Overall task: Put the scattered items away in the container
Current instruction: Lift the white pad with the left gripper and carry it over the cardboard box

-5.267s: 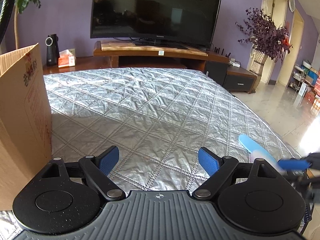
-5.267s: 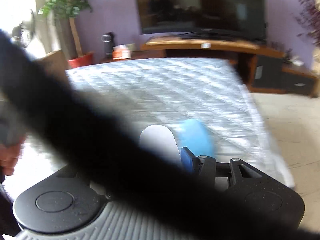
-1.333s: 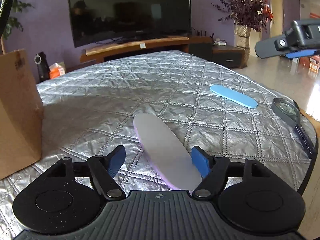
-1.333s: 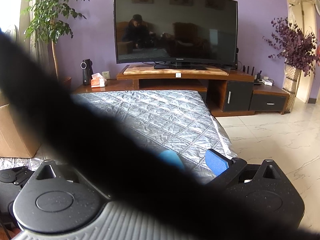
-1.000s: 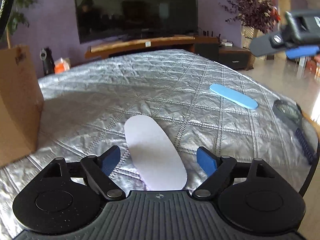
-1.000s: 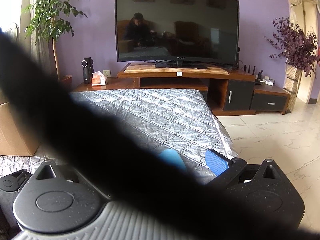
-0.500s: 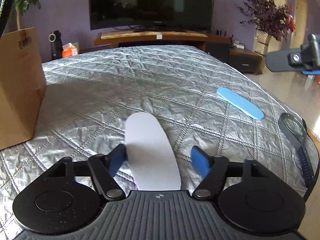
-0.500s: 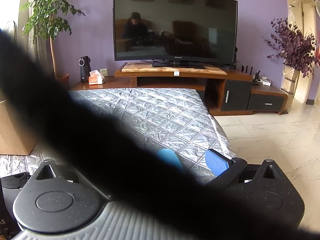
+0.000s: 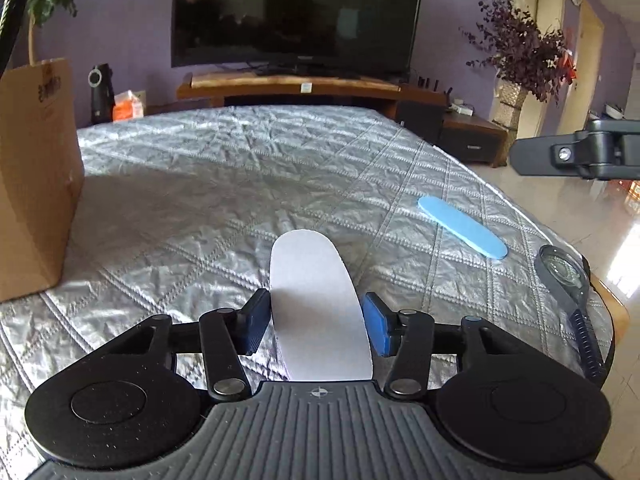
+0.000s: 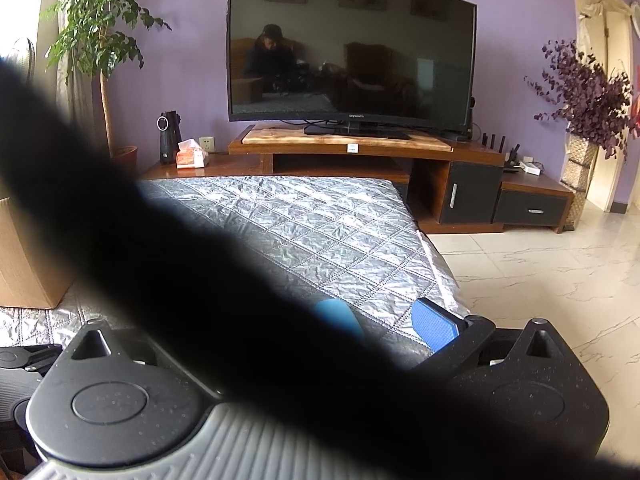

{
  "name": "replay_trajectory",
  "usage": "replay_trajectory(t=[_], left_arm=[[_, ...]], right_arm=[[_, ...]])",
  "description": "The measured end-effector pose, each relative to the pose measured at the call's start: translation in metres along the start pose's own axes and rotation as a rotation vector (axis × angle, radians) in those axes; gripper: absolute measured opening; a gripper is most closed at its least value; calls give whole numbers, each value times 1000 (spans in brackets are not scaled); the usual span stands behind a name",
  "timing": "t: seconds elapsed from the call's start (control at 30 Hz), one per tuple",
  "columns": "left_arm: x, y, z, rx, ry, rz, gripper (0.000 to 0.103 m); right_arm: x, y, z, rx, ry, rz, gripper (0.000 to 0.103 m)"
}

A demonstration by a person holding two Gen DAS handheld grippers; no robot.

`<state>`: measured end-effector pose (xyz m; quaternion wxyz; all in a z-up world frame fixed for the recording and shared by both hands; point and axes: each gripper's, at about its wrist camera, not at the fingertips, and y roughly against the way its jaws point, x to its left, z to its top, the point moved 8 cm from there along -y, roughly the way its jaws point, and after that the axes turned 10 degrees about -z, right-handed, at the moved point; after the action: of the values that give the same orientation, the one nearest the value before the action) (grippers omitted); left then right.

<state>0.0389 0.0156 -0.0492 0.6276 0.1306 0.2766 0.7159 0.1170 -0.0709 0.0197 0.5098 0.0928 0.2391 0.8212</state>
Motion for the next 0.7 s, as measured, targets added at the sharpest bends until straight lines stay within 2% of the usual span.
replay_trajectory(t=[0.2,0.4,0.57,0.7], left_arm=[[2,11,9,-49,-19,-1,57],[22,28,28,-96,-1,16,57],[34,61,55,-163,-15,17,57],[59,99,91,-239,-21,38,57]], right_arm=[[3,0,2,-8,-2,-2,100],[-2,6,10,-60,-58,10,100],[2,1,12,-55,-77,26,100],[13,0,13,-55,-69,48,100]])
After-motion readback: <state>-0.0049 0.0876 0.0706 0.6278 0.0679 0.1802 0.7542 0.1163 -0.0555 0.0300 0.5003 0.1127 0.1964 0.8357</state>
